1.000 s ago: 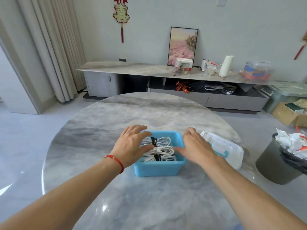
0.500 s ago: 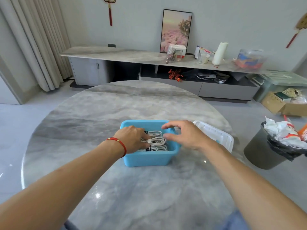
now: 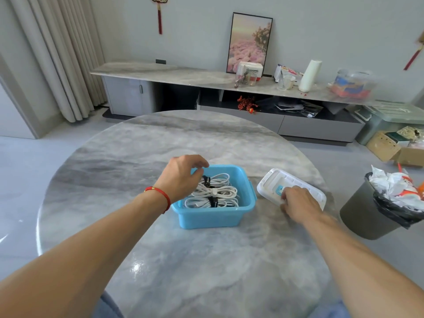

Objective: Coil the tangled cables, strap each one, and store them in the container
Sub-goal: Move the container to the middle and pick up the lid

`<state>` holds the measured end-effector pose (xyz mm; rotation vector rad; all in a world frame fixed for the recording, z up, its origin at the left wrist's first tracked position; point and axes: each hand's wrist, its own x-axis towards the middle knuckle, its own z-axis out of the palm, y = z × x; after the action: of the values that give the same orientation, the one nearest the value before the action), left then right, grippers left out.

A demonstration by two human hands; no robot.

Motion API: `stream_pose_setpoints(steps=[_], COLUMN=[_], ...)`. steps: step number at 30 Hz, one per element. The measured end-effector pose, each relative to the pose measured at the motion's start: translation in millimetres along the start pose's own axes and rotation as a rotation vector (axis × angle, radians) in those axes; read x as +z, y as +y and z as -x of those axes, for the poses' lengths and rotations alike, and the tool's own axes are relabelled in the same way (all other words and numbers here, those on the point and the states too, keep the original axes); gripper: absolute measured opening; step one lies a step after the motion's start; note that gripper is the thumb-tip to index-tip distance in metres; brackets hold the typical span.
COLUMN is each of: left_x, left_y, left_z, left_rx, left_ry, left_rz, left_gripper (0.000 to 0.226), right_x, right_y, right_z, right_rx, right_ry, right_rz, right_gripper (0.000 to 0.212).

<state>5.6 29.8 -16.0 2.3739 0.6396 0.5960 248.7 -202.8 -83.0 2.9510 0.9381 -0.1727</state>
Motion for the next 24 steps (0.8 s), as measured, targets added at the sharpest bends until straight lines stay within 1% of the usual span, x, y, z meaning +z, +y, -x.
stream_pose_setpoints(steps=[2,4,8,11,13,15,17,19,21,23,24], left_x=[-10,-17,-20,-20,-20,-20,-20,-20,-19,-18,-17], left_y=[-4,-9,-17,-16,-15,-15,-14,-10,-4,5,10], left_z=[3,6,11,11,10,9,9,10,10,12,13], left_rx=[-0.043,-0.067,-0.085,-0.097,-0.114,-0.126,-0.115,-0.097,-0.043,0.051,0.104], left_ry=[0.056,0.047,0.057,0.064,0.071,0.096,0.152,0.213,0.285,0.335,0.330], left_rz=[0.014,-0.006,-0.027,-0.020,-0.017,-0.021,-0.022,-0.027,-0.060,-0.075,-0.070], left_gripper=[0.032,0.036,0.038,0.040,0.040,0.040,0.039,0.037,0.034,0.032,0.032], right_x=[0,-3,-4,-8,-19,-38,-58,-74,-83,-82,-78], right_y=[-2,-5,-9,-11,-13,-17,-28,-46,-70,-95,-106], right_z=[0,1,3,5,7,9,18,35,57,78,87], right_rx=[-0.050,-0.060,-0.071,-0.109,-0.118,-0.150,-0.243,-0.416,-0.611,-0.749,-0.803], right_ry=[0.002,-0.002,-0.011,-0.002,0.094,0.235,0.355,0.423,0.428,0.382,0.363], right_rz=[0.052,0.092,0.111,0.121,0.079,-0.036,-0.176,-0.270,-0.277,-0.233,-0.202], right_gripper=[0.027,0.025,0.019,0.022,0.022,0.019,0.017,0.018,0.019,0.020,0.020])
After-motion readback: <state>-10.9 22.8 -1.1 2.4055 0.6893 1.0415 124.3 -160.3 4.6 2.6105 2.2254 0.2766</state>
